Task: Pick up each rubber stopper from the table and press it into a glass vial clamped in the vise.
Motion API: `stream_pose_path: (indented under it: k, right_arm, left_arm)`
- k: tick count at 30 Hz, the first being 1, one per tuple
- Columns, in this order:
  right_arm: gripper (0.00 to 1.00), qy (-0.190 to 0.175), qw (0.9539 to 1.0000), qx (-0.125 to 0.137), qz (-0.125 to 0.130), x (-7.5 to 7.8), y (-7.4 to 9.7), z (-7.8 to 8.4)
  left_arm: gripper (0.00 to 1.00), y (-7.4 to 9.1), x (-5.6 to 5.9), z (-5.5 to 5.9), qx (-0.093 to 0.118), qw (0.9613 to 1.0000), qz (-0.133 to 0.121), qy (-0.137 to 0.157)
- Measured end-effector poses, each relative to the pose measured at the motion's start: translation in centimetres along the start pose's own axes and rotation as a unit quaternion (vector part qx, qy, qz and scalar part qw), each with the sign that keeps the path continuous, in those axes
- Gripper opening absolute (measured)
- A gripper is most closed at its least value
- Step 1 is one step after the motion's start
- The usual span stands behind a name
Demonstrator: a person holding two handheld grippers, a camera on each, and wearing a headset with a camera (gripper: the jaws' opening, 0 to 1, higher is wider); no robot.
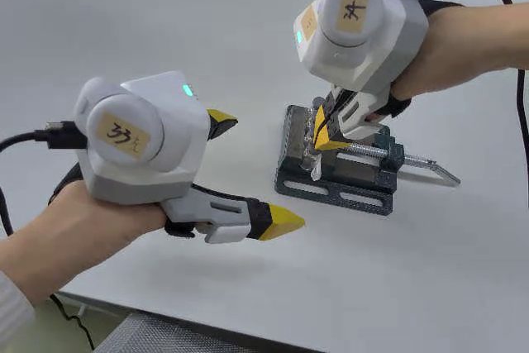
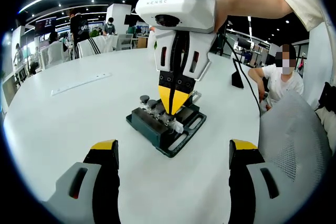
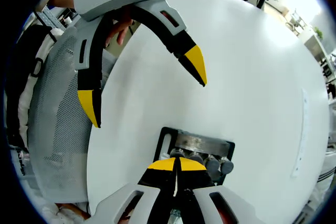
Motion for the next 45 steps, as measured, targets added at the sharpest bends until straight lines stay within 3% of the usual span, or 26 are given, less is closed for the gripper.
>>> stream_pose_path:
  k: [8, 16, 23, 27, 28, 29, 32, 40, 42, 45]
  right_arm:
    - [0.00, 0.010, 0.9997, -0.020, 0.011, 0.09, -0.28, -0.18]
    - [0.00, -0.016, 0.9992, -0.036, 0.000, 0.34, -0.35, -0.43]
    - [0.00, -0.051, 0.9983, -0.028, -0.011, 0.55, -0.38, -0.19]
    - [0.00, -0.047, 0.9984, -0.028, -0.010, 0.28, -0.32, -0.34]
    - [0.00, -0.038, 0.9986, -0.036, -0.005, 0.18, -0.31, -0.44]
    - [0.00, -0.008, 0.9988, -0.048, 0.004, 0.15, -0.29, -0.61]
    - [0.00, -0.014, 0.9981, -0.060, 0.003, 0.19, -0.58, -0.85]
    - [0.00, -0.031, 0.9982, -0.050, -0.004, 0.35, -0.48, -0.42]
    - [0.00, -0.016, 0.9987, -0.049, 0.001, 0.07, -0.38, -0.54]
    - [0.00, -0.021, 0.9988, -0.044, -0.004, 0.22, -0.23, -0.36]
  left_arm:
    - [0.85, -0.03, -0.03, -0.02, 0.001, 1.0000, 0.000, -0.001]
    - [0.85, -0.11, 0.02, -0.28, 0.005, 1.0000, -0.002, -0.001]
    - [0.84, 0.12, -0.05, -0.12, 0.005, 1.0000, -0.005, 0.001]
    - [0.84, 0.09, -0.09, -0.02, 0.005, 1.0000, -0.004, 0.000]
    - [0.84, 0.06, -0.09, -0.02, 0.005, 1.0000, -0.003, 0.000]
    - [0.84, 0.00, -0.11, -0.02, 0.004, 1.0000, -0.004, 0.000]
    - [0.84, -0.12, -0.01, -0.15, 0.005, 1.0000, -0.002, -0.001]
    - [0.84, -0.16, -0.02, -0.26, 0.004, 1.0000, -0.001, -0.002]
    - [0.84, -0.20, 0.03, -0.32, 0.003, 1.0000, 0.000, -0.004]
    - [0.84, -0.16, 0.08, -0.30, 0.001, 1.0000, 0.001, -0.003]
Point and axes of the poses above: the centre of the closed fingertips' face, and the gripper's own axes: y roughly backward along the fingers, x roughly to its right, z roughly out of its underside, the point moved 6 cm from there along y, roughly backward along the fingers, and after that the axes turned 9 degrees about z, right-handed, at the moved point
